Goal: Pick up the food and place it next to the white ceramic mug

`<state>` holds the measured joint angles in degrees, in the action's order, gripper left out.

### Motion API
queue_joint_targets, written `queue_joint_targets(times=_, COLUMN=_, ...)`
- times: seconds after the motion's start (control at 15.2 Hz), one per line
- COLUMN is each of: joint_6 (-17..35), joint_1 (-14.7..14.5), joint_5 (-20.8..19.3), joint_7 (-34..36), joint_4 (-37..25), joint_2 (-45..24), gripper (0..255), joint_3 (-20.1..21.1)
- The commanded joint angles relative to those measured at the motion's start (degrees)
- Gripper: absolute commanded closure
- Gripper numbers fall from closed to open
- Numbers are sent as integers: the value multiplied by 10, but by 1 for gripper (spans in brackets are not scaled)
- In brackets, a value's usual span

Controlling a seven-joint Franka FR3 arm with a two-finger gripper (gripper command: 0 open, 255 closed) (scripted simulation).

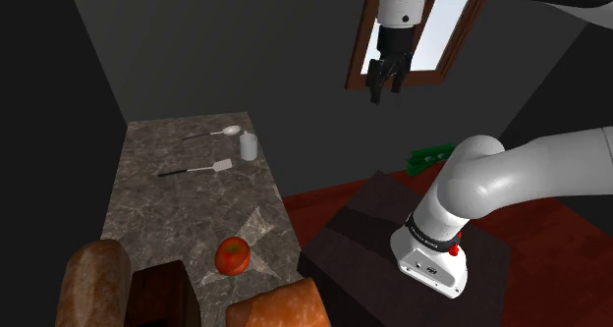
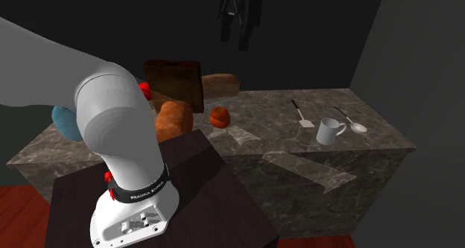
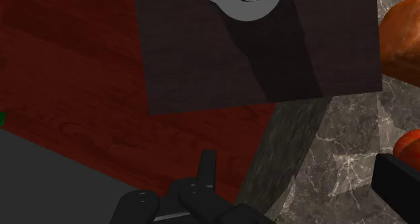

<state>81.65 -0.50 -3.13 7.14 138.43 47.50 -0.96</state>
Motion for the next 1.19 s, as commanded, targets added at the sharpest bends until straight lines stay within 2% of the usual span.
queue_joint_targets(times=0.0, joint_6=0, joint_1=0, joint_5=0, joint_7=0, joint_4=0, joint_2=0, gripper=0, joint_3=0)
queue_joint_targets(times=0.59, joint_6=164, joint_1=-36, joint_5=77, joint_7=81, joint_4=113, joint_2=-25, gripper=0, joint_3=72)
queue_joint_targets(times=1.12, joint_6=336, joint_1=-71, joint_5=138, joint_7=148, joint_4=161, joint_2=-122, gripper=0, joint_3=145)
